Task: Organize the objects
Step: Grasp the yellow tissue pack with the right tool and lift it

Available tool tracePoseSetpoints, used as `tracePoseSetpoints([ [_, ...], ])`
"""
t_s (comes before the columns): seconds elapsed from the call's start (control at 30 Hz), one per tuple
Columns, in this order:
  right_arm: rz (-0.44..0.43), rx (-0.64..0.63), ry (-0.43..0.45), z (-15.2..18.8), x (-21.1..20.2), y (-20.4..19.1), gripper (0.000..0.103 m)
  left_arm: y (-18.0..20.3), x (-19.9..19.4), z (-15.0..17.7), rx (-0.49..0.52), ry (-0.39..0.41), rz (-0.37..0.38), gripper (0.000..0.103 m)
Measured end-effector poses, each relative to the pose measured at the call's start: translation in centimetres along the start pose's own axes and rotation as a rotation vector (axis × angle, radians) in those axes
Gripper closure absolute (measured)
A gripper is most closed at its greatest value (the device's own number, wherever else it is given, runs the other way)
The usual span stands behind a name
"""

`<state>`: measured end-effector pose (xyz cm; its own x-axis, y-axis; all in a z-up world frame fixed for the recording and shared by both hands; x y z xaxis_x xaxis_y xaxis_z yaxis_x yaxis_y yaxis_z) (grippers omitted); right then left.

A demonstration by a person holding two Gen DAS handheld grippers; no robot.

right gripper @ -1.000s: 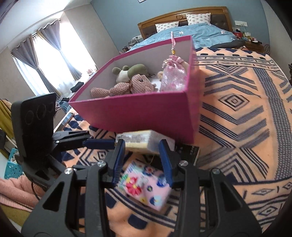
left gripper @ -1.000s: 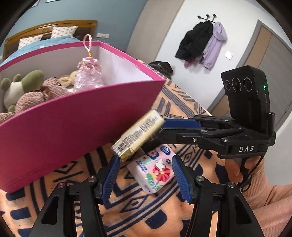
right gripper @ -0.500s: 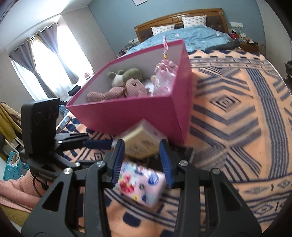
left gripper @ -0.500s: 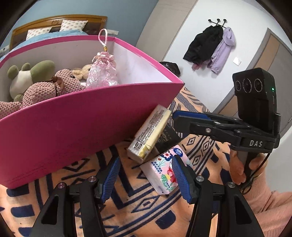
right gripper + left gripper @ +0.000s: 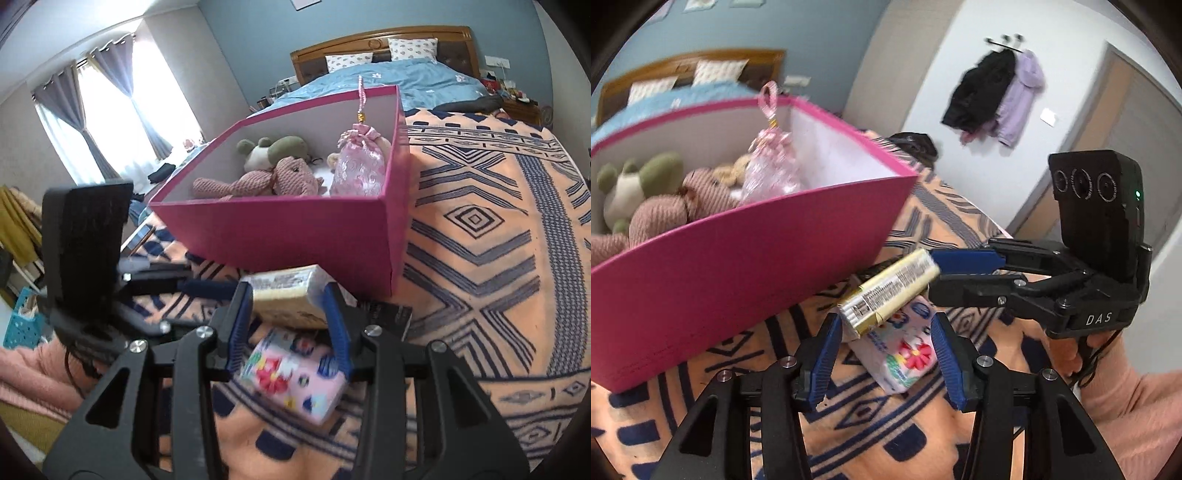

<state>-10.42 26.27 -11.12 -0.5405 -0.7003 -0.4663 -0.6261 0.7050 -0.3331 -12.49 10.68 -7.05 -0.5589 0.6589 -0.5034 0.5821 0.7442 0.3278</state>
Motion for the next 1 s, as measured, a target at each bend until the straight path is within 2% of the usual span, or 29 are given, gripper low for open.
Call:
tracePoseSetpoints([
  [0.13, 0.004, -0.024, -0.021, 1.9, -1.7, -0.5, 0.060, 1.7, -0.3, 1.3, 0.078, -0.030, 0.043, 0.053],
  [0.27, 0.010, -0.009, -0.060, 3.5, -2.5, 0.0, 0.060, 2.4, -0.6, 2.0, 0.116, -0.047, 0.044, 0.053],
  [0.37, 0.014, 0.011, -0.047, 3.4, -2.9, 0.6, 0.060, 1.5, -0.6, 1.7, 0.071, -0.045, 0.031, 0.053],
  [0.53, -0.010, 0.118, -0.019, 2.1, -1.6, 2.5, 0.055, 0.2, -0.1, 0.7, -0.017, -0.040, 0.029, 0.053],
  [0.7, -0.058, 0.224, -0.065, 1.9, 1.1, 4.0, 0.055, 0.0, 0.8, 0.2, -0.056, -0.061, 0.033, 0.055],
  [0.77, -0.064, 0.232, -0.079, 2.1, 1.6, 4.1, 0.055, 0.2, 1.0, 0.3, -0.051, -0.067, 0.021, 0.059],
  [1.0, -0.026, 0.185, -0.060, 1.9, 0.6, 2.9, 0.055, 0.8, 0.4, -0.3, -0.041, -0.050, 0.019, 0.059],
])
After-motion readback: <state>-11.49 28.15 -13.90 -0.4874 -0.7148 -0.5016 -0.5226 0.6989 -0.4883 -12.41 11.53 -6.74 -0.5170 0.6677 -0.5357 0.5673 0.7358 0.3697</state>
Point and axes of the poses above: each gripper's, at about its wrist camera, not at the fingertips, and x roughly the way its jaws point, y to its right, z to its underside, the point moved 2 cm from there along x, roughly the way its jaws point, and after that the axes turned 11 degrees about y, right-handed, at the moved point
